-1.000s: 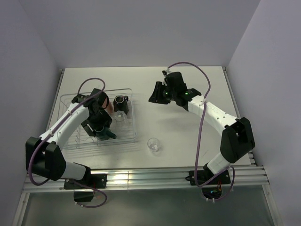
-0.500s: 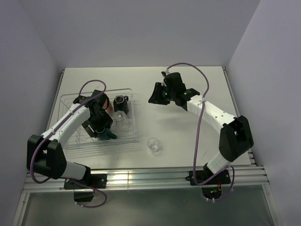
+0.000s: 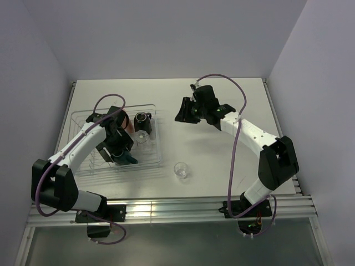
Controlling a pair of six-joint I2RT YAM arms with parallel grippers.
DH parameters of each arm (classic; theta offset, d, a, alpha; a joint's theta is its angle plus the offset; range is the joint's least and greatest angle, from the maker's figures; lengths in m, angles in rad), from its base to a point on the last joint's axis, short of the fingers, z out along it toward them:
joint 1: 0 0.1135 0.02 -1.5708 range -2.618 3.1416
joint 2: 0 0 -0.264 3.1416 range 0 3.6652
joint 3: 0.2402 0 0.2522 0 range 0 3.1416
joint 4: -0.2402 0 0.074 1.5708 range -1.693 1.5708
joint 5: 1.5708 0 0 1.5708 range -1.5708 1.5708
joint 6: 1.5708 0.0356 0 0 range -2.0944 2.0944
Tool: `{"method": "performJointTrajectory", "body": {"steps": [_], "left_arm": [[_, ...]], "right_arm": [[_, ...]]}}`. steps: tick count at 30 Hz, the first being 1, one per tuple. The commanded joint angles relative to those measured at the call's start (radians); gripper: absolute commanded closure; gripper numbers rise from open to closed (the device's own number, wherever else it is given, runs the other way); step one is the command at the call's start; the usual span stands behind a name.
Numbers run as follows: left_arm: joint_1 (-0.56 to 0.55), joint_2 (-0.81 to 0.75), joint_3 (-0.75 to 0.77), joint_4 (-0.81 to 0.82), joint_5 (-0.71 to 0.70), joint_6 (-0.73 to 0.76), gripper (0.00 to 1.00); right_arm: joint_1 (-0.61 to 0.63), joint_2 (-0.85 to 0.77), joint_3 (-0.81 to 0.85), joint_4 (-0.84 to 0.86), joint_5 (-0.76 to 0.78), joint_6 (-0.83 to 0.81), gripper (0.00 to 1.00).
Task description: Load the cups into the dish rack
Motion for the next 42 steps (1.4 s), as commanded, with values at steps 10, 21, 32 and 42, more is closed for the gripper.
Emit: {"method": "performJointTrajectory", "body": {"steps": [10,21,32,42], "left_arm": [[0.003,-0.071,-0.003,0.031,0.012,0.039,0.01],[0.003,-0.099,-0.028,0.057,0.049,0.058,0.05],[0.003,-0.166,-0.009,0.042,0.021,0.07,0.05],[0.003,-0.288,0.056,0.037,-0.051,0.124,0.04]], "right_arm": [[-0.004,0.006,0.039,0.009,-0.005,-0.018,0.57],[0.006,0.004,0.058,-0.005,0.004,-0.021,0.57],[0.036,-0.008,0.096,-0.046,0.053,-0.03,0.57],[0.115,-0.128,0.107,-0.169,0.234,-0.05,0.57]]}}
